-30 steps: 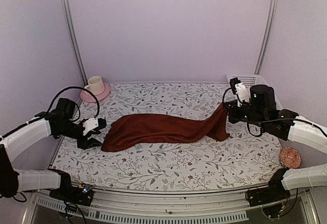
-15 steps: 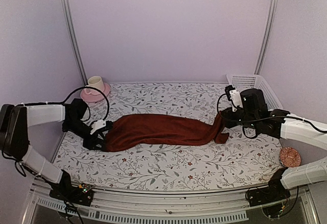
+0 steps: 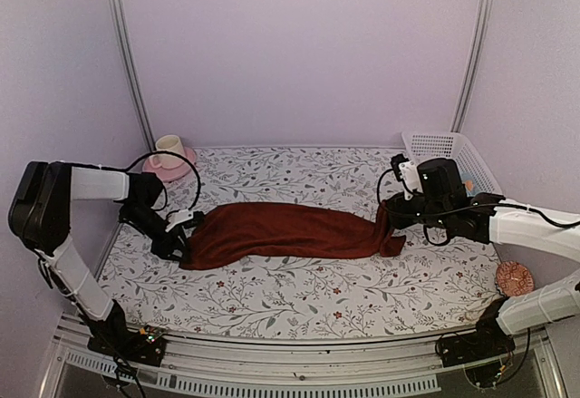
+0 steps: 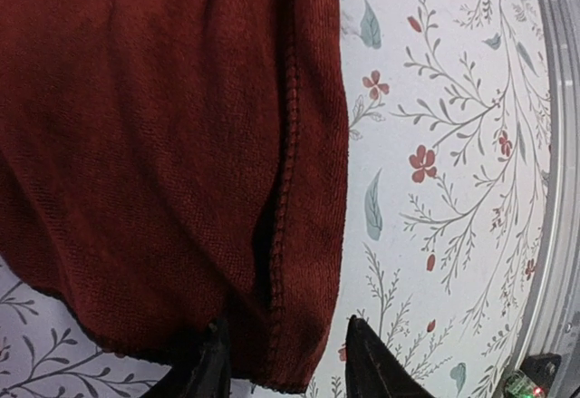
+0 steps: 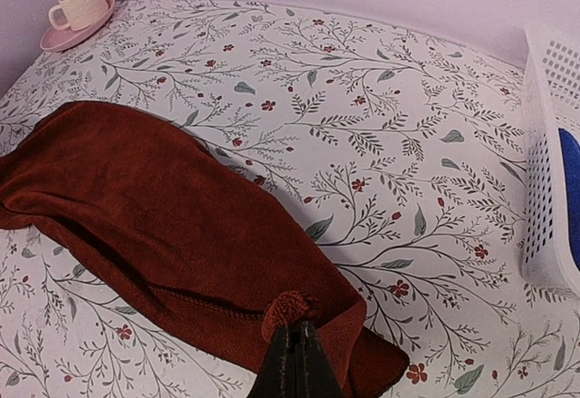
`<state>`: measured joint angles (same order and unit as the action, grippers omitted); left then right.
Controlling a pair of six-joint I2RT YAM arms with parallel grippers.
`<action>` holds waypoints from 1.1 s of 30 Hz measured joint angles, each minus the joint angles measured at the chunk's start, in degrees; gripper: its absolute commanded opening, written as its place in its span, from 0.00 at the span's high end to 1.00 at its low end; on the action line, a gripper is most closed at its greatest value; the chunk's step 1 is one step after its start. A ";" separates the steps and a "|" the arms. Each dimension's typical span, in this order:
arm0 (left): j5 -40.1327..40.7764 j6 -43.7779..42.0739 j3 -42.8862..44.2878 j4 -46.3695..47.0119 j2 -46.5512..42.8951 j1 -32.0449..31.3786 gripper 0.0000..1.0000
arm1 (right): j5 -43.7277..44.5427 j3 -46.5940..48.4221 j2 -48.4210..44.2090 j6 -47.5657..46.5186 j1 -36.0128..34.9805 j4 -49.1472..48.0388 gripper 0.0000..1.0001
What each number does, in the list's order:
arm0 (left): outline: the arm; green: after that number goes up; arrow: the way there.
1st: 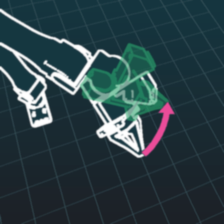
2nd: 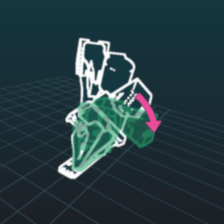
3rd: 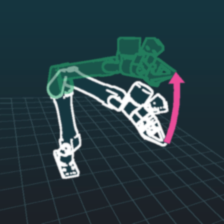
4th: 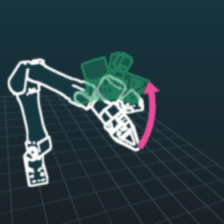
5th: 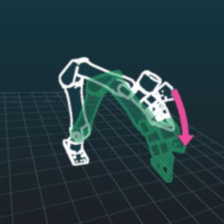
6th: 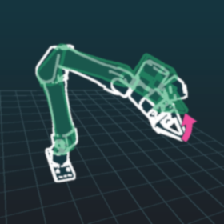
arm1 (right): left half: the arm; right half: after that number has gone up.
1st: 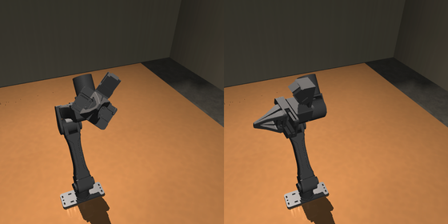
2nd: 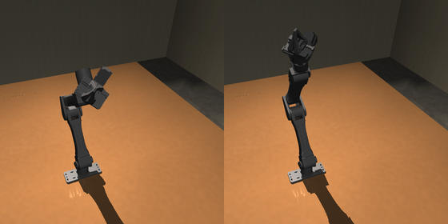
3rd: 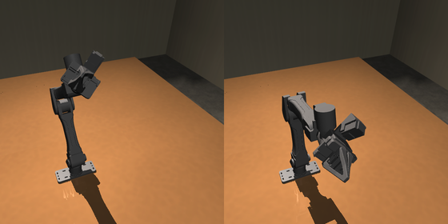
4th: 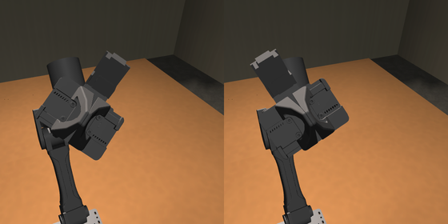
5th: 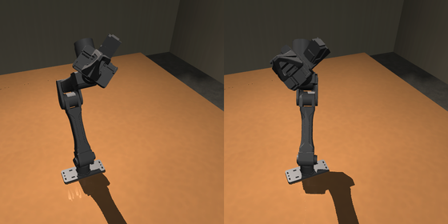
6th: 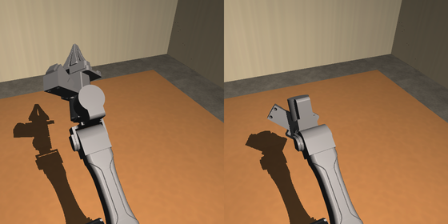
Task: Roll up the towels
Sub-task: Flatten out the towel at the center of the board.
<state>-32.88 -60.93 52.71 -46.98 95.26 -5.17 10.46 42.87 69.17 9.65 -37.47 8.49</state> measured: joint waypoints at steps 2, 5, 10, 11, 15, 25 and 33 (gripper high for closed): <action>0.33 -0.52 0.61 -1.33 1.16 0.07 0.56 | -0.11 0.17 0.07 0.00 -0.02 -0.04 0.98; 0.92 -0.85 0.92 -2.47 1.99 0.13 0.58 | -0.15 0.61 0.42 0.00 -0.13 -0.28 0.98; 2.16 -0.98 1.27 -3.41 2.49 0.46 0.69 | -0.31 0.79 1.42 0.00 -0.52 -0.94 0.98; 2.29 -1.01 1.38 -3.41 2.62 0.48 0.70 | -0.33 0.79 1.64 0.00 -0.61 -0.96 0.98; 2.49 -0.96 2.01 -3.32 3.43 0.66 0.73 | -0.37 0.79 2.69 0.00 -0.92 -1.22 0.98; 1.79 -1.97 3.56 -6.19 5.77 1.29 1.00 | -0.37 1.14 4.13 -0.04 -1.53 -1.49 0.98; 0.70 -1.70 4.59 -6.43 6.01 2.21 1.00 | -0.28 1.75 4.31 -0.52 -1.53 -1.66 0.98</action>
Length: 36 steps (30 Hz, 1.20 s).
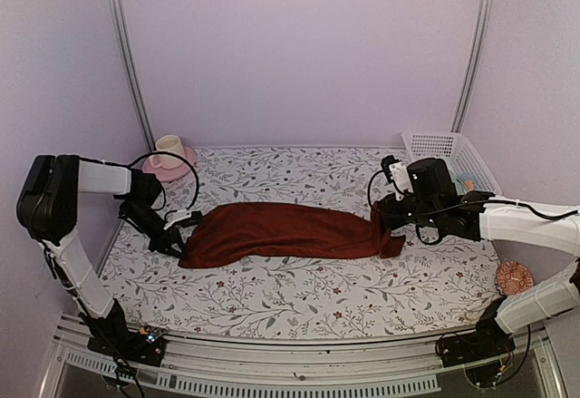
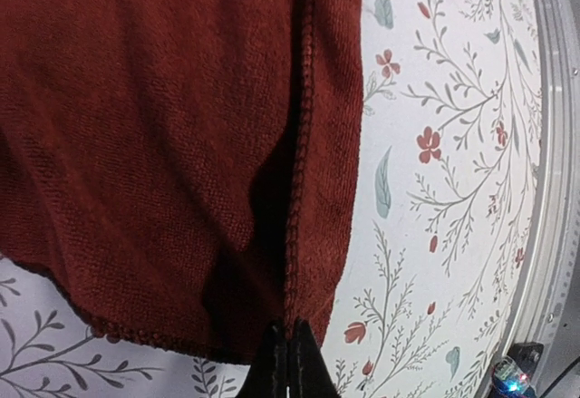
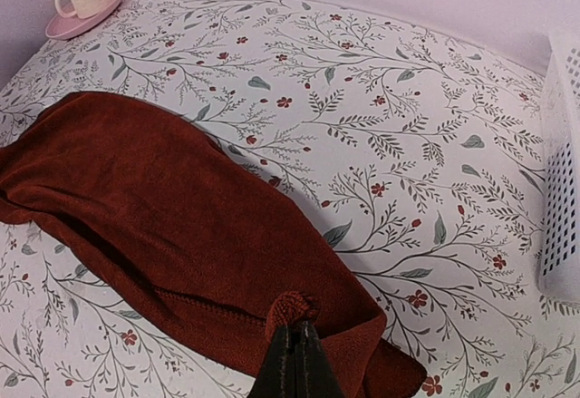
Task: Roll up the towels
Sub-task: Flatten out the towel at the center of the board.
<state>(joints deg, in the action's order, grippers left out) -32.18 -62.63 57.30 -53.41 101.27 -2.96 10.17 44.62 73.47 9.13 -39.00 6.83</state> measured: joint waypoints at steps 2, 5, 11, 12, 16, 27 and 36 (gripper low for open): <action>-0.15 0.98 0.00 0.26 -0.13 0.28 1.00 | 0.15 0.00 0.00 -0.20 0.00 0.02 0.98; 0.74 5.25 -0.02 3.04 -1.81 1.46 1.00 | 0.26 0.00 -0.11 -0.96 0.00 0.28 0.98; 5.57 17.40 -0.33 14.69 -14.47 8.44 1.00 | -0.74 0.04 -1.49 -3.21 -0.02 3.17 0.98; 6.99 19.34 -0.61 17.35 -16.92 9.99 1.00 | -1.16 0.04 -1.53 -3.69 -0.04 3.50 0.98; 11.41 26.60 -2.51 26.36 -23.58 14.78 1.00 | -4.15 0.20 -1.05 -6.27 -1.33 5.01 0.97; 23.17 38.93 -7.98 38.99 -24.74 18.01 1.00 | -11.08 7.10 18.49 -14.91 -12.79 7.28 0.88; 24.94 41.92 -10.14 42.53 -24.74 19.02 1.00 | -16.17 11.61 17.68 -18.97 -13.44 8.68 0.43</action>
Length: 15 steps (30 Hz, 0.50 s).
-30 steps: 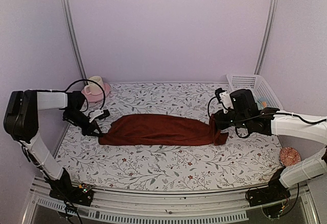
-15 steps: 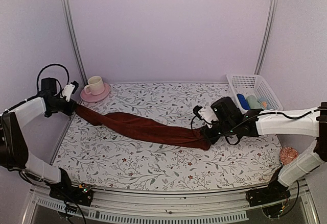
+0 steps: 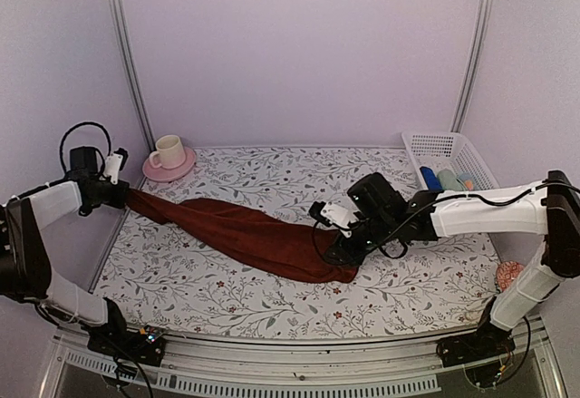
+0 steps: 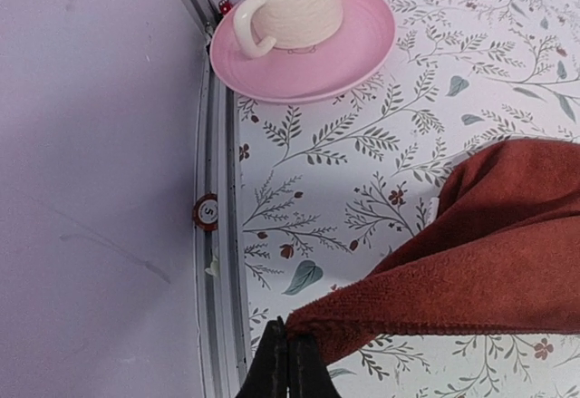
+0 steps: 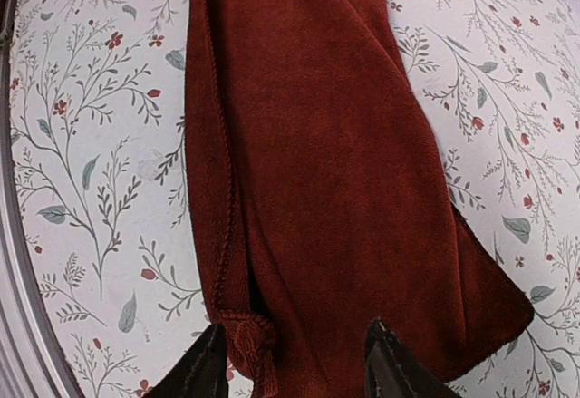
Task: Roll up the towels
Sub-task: Flatten out the towel at the center of the board.
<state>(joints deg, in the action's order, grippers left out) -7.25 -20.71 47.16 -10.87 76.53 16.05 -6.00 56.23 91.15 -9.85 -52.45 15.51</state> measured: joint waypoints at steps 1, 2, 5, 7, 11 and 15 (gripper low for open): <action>-0.22 0.22 -0.20 0.04 0.00 0.00 1.00 | 0.09 0.24 -0.90 -0.44 0.00 0.79 0.40; -0.72 0.46 -0.39 0.09 0.00 0.02 1.00 | 0.17 0.68 -1.55 -0.46 0.00 1.64 0.38; -2.19 1.03 -0.44 0.24 0.00 0.02 1.00 | 0.02 3.10 -1.79 -0.52 0.00 4.07 0.32; -3.15 1.29 -0.44 0.26 0.00 0.04 1.00 | -0.44 5.86 -0.72 -0.55 0.00 6.64 0.30; -4.39 1.68 -0.46 0.28 0.00 0.09 1.00 | -0.83 11.67 4.48 -1.14 -0.17 11.06 0.29; -5.29 2.05 -0.83 0.31 0.09 0.09 1.00 | -0.83 17.33 12.02 -1.81 -0.44 16.74 0.29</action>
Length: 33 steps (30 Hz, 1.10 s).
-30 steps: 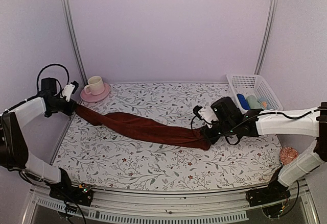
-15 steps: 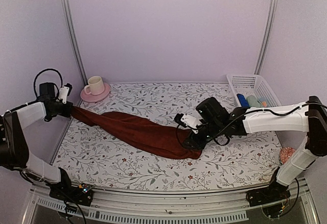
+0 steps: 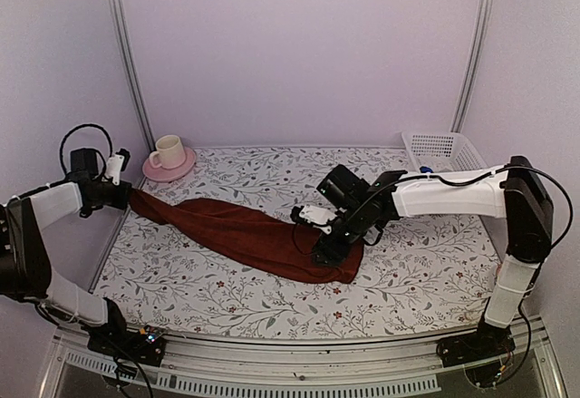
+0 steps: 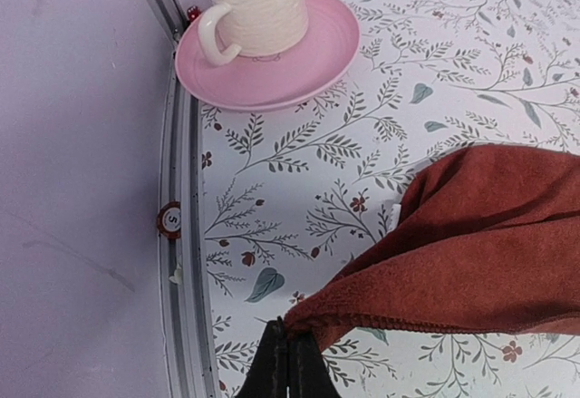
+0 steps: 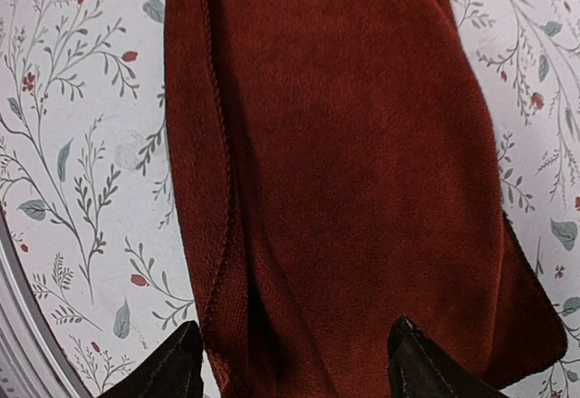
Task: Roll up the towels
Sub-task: Flatten out the towel at the center of the board.
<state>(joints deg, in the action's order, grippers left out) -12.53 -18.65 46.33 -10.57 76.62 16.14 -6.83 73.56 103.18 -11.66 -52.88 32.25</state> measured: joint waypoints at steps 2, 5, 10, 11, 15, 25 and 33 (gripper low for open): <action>-0.44 0.17 -0.11 0.00 0.33 0.00 1.00 | -0.13 1.97 2.78 -0.20 0.02 3.17 0.29; -0.90 0.35 -0.35 0.20 1.18 0.00 1.00 | -1.01 3.37 4.17 -0.20 0.02 6.93 0.29; -1.44 0.59 -1.18 0.61 1.66 0.00 1.00 | -4.68 4.42 4.17 -0.15 0.09 10.60 0.46; -1.60 0.74 -1.40 0.74 1.81 0.00 1.00 | -5.73 4.42 4.17 -0.02 0.11 11.06 0.49; -1.66 0.90 -1.73 0.96 1.84 -0.02 1.00 | -9.53 4.31 4.17 0.26 0.42 12.11 0.63; -1.55 0.96 -2.25 1.77 1.84 -0.50 1.00 | -13.46 3.72 4.15 0.28 1.68 12.87 0.75; -1.46 1.09 -2.25 1.90 1.84 -0.81 1.00 | -12.28 3.67 4.15 0.74 1.95 14.36 0.76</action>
<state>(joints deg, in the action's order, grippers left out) -14.00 -17.56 44.07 -8.67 78.46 15.33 -19.11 77.23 107.33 -10.92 -50.94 46.61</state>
